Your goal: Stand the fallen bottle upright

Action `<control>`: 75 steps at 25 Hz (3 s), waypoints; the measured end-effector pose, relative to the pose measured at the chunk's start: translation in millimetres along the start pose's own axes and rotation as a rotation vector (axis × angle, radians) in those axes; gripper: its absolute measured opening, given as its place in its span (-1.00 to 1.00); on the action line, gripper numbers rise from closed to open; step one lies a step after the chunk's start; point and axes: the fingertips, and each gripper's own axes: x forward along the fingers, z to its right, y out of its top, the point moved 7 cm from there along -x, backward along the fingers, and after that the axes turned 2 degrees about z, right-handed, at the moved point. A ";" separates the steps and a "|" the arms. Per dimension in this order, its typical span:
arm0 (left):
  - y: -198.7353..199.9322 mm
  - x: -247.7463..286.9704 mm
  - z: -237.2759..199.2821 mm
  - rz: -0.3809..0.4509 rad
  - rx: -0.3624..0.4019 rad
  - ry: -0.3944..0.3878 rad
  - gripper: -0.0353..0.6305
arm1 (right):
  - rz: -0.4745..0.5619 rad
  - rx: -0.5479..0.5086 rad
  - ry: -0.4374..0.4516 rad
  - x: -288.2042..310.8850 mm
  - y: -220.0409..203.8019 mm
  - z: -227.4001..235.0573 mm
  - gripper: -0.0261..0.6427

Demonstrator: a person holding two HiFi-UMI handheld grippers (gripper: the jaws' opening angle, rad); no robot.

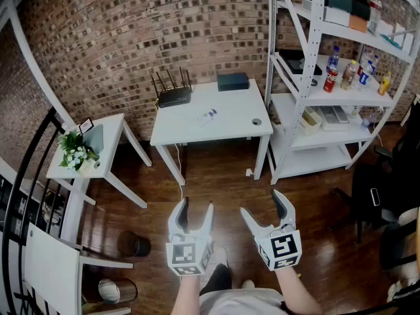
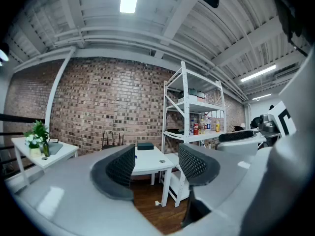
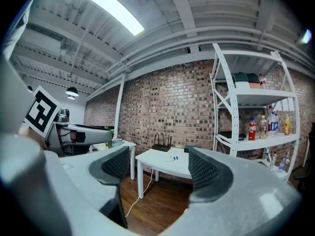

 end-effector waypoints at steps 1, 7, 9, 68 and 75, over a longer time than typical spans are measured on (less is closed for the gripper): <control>6.7 13.6 -9.3 0.008 0.004 -0.009 0.00 | 0.005 0.006 0.000 15.4 4.9 0.4 0.16; 49.2 93.4 -69.1 0.069 0.063 -0.058 0.00 | 0.052 0.057 -0.014 110.4 32.3 5.0 0.16; 53.3 114.3 -86.9 0.076 0.056 -0.070 0.00 | 0.053 0.070 -0.023 135.9 34.5 6.6 0.16; -181.7 684.8 -287.3 -0.859 0.079 -0.486 -0.01 | -0.260 0.223 0.219 699.8 -75.4 212.1 0.11; -236.3 708.8 -258.9 -1.013 0.249 -0.567 0.00 | -0.261 0.282 0.121 690.3 -77.5 258.0 0.11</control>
